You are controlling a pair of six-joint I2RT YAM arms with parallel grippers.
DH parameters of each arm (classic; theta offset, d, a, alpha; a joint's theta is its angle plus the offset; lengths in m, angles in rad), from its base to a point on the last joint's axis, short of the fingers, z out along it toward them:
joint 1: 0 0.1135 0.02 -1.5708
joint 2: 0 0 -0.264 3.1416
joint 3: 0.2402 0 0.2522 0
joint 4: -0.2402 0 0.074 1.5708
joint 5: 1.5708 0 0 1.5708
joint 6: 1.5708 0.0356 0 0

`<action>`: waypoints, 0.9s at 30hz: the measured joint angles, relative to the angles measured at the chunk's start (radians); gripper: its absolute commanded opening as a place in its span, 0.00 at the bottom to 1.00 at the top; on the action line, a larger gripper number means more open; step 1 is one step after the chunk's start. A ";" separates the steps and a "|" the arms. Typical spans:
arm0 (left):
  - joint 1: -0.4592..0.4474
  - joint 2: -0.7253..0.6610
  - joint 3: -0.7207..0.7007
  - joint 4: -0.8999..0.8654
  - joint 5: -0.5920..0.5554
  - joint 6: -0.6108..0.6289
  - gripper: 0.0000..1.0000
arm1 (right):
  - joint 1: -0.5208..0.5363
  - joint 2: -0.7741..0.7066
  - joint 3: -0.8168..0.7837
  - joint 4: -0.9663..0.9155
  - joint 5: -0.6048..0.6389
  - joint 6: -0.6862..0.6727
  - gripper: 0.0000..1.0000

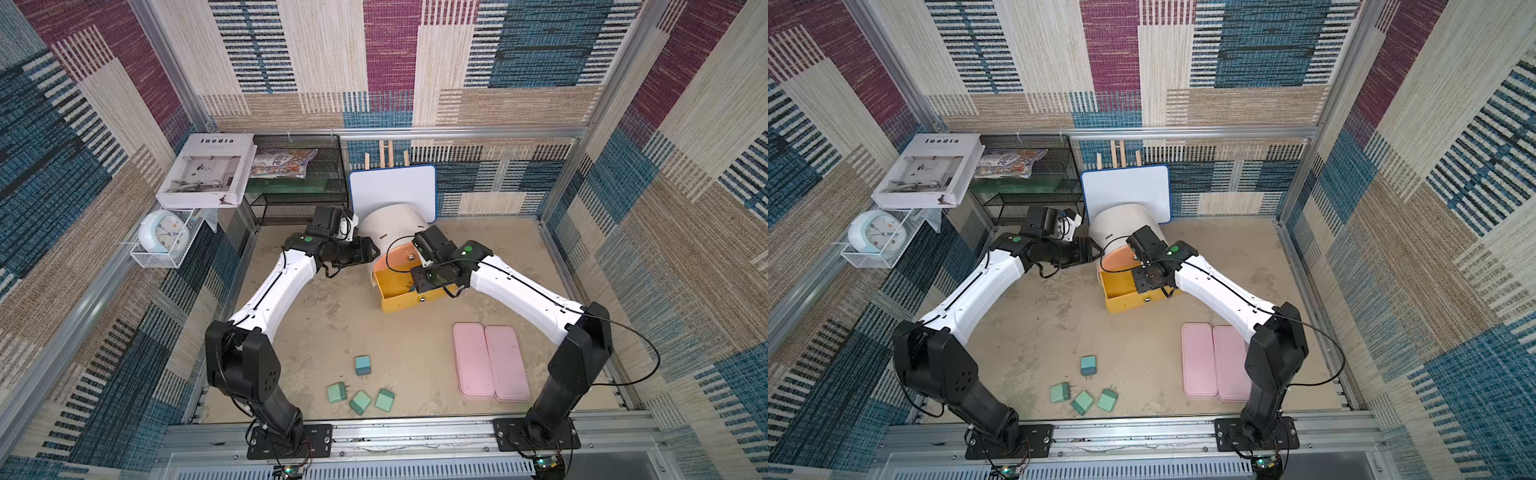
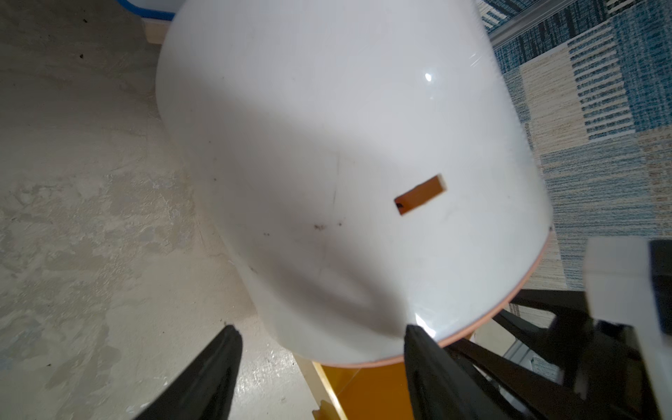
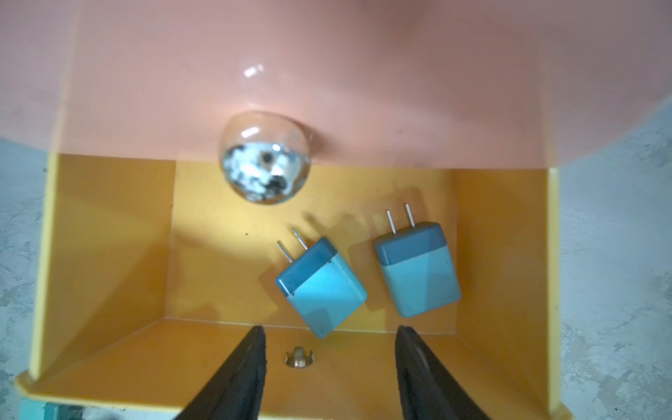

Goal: Place the plugs into the drawer by color
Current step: Place the plug in the drawer, then pick up the plug from the center of the board.

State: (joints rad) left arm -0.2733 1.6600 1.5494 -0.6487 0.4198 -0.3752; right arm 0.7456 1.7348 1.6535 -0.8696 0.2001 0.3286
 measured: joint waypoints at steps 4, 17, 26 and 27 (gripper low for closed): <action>0.002 -0.002 0.000 -0.001 -0.002 0.008 0.75 | 0.061 -0.095 -0.039 0.047 -0.034 -0.050 0.57; 0.002 -0.010 -0.010 -0.004 -0.010 0.014 0.74 | 0.422 -0.108 -0.432 0.479 -0.116 -0.064 0.55; 0.002 -0.010 -0.012 -0.005 -0.010 0.014 0.74 | 0.498 0.101 -0.422 0.623 -0.095 -0.068 0.80; 0.002 -0.010 -0.012 -0.005 -0.010 0.014 0.74 | 0.504 0.114 -0.419 0.629 -0.089 -0.074 0.81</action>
State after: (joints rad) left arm -0.2718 1.6497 1.5372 -0.6533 0.4103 -0.3611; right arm 1.2495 1.8488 1.2343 -0.2405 0.1108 0.2550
